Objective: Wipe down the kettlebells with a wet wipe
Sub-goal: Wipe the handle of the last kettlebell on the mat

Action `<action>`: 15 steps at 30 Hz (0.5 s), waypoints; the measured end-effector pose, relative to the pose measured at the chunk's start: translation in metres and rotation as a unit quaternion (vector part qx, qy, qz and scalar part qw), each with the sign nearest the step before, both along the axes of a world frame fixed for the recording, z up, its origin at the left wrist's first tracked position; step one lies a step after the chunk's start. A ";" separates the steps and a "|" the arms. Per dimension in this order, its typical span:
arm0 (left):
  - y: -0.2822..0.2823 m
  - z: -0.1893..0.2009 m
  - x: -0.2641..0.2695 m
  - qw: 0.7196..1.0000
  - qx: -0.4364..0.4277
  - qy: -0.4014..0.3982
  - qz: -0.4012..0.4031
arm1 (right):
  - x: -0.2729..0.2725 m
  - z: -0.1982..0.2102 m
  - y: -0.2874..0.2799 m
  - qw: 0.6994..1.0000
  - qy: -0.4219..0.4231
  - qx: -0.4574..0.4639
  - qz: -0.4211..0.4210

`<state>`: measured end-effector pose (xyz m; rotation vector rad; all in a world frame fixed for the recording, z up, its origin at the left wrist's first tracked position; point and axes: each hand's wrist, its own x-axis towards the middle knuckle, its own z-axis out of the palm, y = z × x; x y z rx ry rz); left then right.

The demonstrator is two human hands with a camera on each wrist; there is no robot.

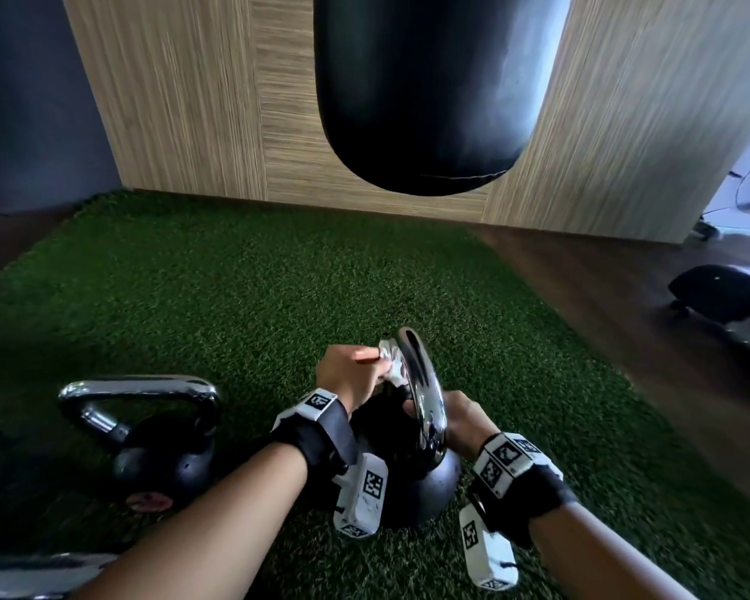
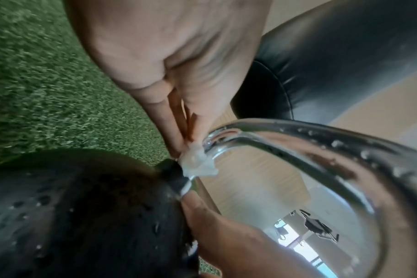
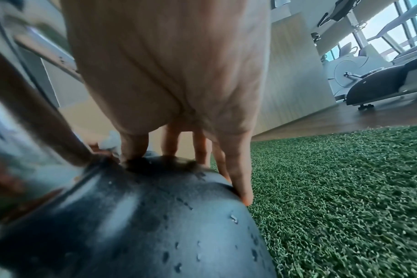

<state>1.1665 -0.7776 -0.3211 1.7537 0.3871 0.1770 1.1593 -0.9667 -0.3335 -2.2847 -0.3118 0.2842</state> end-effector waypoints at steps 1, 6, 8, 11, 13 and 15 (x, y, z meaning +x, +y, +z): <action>-0.003 0.001 -0.001 1.000 -0.019 -0.015 0.006 | 0.000 0.001 0.000 1.000 0.001 0.006 0.002; -0.007 -0.006 -0.005 0.999 0.024 -0.040 0.015 | -0.002 0.000 0.000 1.000 0.001 0.026 -0.007; -0.007 0.006 -0.006 0.998 -0.020 -0.051 0.008 | -0.002 -0.001 0.001 1.000 0.002 0.029 -0.007; -0.008 0.025 -0.013 0.992 -0.080 -0.094 -0.008 | -0.003 -0.001 0.000 0.999 -0.002 0.034 -0.013; -0.007 0.030 -0.026 0.990 -0.067 -0.119 -0.022 | -0.004 -0.002 0.000 0.999 -0.010 0.034 -0.010; -0.003 0.030 -0.039 0.989 0.020 -0.141 -0.039 | -0.004 -0.004 -0.001 0.999 -0.010 0.039 -0.008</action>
